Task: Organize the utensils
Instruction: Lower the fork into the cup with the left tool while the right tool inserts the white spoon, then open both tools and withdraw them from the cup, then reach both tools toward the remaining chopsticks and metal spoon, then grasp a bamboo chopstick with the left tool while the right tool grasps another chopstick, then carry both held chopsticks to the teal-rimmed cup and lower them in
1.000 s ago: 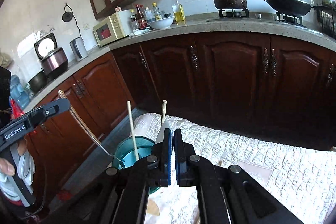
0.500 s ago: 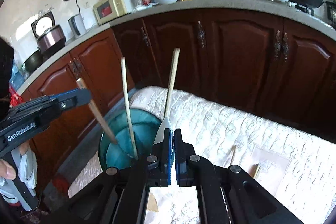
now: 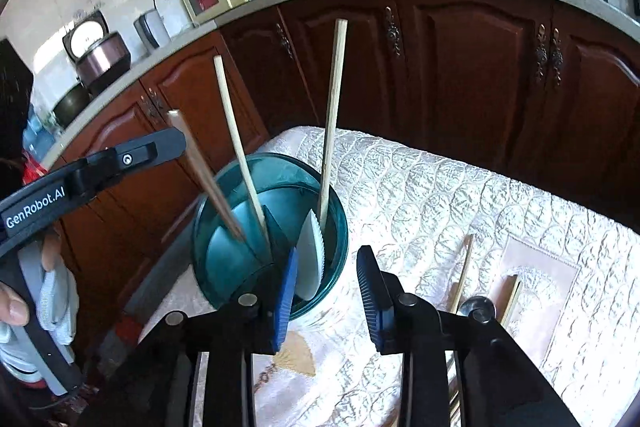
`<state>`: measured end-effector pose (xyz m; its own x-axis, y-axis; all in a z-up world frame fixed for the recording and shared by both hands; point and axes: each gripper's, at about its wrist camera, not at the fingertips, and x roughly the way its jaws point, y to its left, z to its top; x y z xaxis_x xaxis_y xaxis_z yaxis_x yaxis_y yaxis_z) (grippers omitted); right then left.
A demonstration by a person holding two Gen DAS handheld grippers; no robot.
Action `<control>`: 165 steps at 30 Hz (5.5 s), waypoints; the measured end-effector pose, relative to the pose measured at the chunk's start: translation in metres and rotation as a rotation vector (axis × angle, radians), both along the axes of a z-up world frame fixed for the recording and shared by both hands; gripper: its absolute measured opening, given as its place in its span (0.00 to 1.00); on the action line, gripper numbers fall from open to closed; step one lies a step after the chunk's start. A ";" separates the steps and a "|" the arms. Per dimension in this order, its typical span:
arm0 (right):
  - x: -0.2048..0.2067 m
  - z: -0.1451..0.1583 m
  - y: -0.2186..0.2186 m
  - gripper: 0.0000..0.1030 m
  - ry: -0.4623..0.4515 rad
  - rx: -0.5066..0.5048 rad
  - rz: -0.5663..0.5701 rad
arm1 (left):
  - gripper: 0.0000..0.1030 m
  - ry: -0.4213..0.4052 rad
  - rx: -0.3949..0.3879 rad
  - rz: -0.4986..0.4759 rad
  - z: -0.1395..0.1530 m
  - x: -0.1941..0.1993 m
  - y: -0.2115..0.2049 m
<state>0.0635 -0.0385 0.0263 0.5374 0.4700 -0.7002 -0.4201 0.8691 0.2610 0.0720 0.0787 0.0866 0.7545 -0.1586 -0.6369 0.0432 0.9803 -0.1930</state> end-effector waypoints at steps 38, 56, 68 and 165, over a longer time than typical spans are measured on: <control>-0.080 -0.021 -0.121 0.40 0.049 -0.035 -0.243 | 0.49 -0.006 0.117 -0.074 -0.034 -0.062 -0.095; -0.045 -0.122 -0.142 0.39 0.247 -0.151 -0.357 | 0.49 0.133 0.095 -0.167 -0.082 -0.056 -0.111; -0.077 -0.102 -0.223 0.40 0.251 -0.002 -0.481 | 0.33 0.328 -0.006 -0.295 -0.160 -0.002 -0.160; -0.128 0.074 -0.102 0.07 -0.044 0.105 -0.009 | 0.05 0.044 -0.030 -0.243 -0.010 -0.097 -0.051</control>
